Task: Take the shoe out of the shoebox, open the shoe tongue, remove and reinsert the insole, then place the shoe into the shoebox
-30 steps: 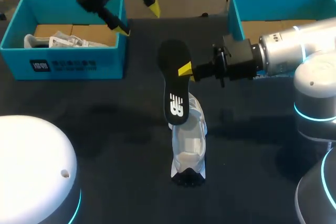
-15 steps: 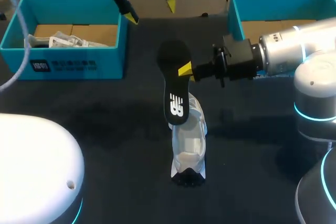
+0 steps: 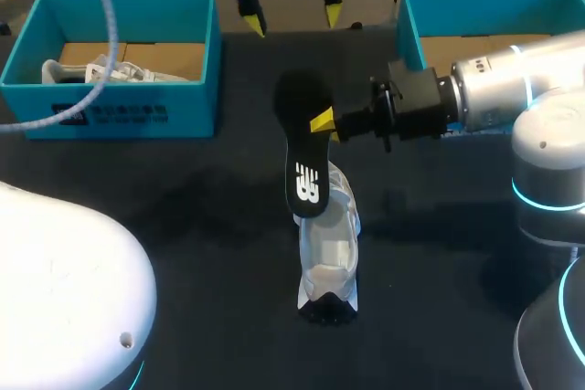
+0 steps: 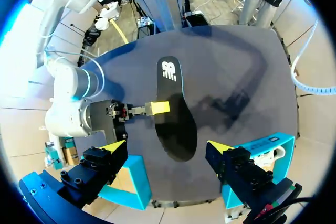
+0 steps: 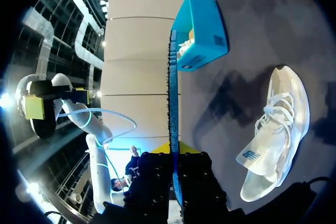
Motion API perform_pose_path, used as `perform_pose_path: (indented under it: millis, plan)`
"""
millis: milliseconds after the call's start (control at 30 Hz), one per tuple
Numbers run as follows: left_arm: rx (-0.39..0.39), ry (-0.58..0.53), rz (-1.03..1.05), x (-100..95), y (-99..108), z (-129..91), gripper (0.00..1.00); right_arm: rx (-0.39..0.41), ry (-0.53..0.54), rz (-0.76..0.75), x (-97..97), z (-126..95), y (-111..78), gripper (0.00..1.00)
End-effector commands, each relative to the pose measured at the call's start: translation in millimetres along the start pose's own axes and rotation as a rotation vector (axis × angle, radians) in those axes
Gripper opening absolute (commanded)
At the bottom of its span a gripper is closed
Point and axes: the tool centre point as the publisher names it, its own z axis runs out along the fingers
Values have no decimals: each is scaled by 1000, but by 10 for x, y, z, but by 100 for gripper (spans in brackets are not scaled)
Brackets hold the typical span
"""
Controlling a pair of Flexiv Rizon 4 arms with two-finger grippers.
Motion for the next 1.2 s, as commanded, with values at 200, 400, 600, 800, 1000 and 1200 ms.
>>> perform_pose_path:
  millis: [200, 400, 600, 800, 1000, 1200]
  plan:
    - [20, 167, -6, -180, 68, 69, 100, -1, -1, 1, -1, 24, 5, 0]
    - [-2, 149, -28, -209, 57, 84, 100, -1, -1, 1, -1, 24, 5, 0]
    - [-9, 80, -86, -140, 45, 111, 100, -1, -1, 1, -1, 24, 5, 0]
    - [-17, -20, -168, -13, 0, 113, 100, -1, -1, 1, -1, 24, 5, 0]
    - [-55, -177, -208, 138, -80, 88, 100, -1, -1, 1, -1, 24, 5, 0]
    - [-59, -363, -190, 337, -187, 39, 100, -1, -1, 1, -1, 24, 5, 0]
